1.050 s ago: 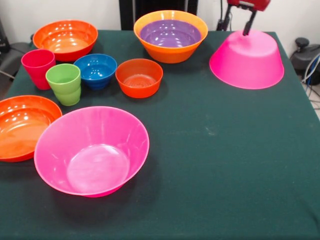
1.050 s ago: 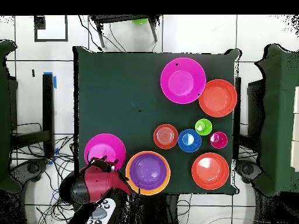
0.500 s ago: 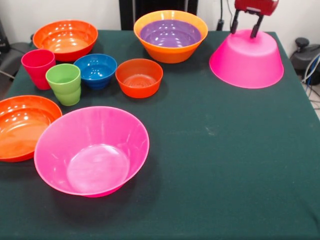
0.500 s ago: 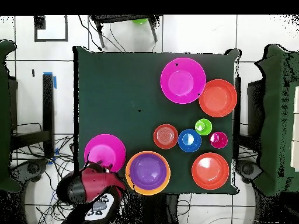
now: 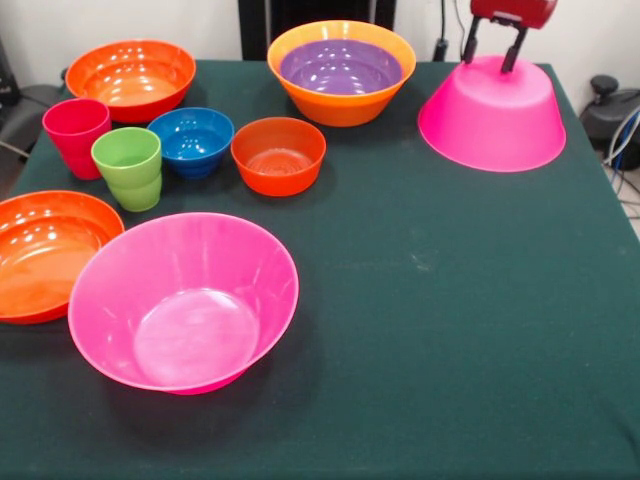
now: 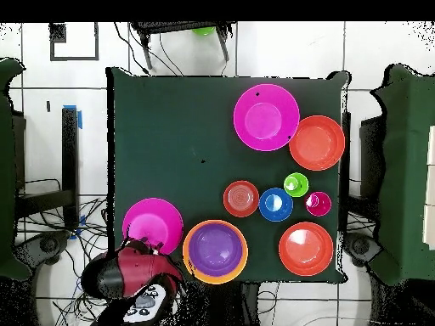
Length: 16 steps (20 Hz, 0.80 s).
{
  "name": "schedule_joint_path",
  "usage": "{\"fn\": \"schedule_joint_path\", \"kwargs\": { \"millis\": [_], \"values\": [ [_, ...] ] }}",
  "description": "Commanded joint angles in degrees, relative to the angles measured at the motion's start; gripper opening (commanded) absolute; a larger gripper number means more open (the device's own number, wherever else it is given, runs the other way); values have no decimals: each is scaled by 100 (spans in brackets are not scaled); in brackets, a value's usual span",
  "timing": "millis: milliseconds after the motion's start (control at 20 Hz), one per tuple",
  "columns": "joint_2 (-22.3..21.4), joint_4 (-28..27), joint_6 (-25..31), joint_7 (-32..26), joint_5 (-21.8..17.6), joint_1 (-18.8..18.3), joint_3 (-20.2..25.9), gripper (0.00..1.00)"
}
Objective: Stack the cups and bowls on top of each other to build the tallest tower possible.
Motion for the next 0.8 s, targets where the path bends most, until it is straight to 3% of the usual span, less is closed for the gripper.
{"fn": "schedule_joint_path", "kwargs": {
  "millis": [50,450,800],
  "values": [
    [889,-72,-527,1304,332,359,570,100],
    [1673,-710,-1229,1453,935,1054,-13,100],
    [2392,-1289,-1952,1316,1395,1337,-347,100]
  ]
}}
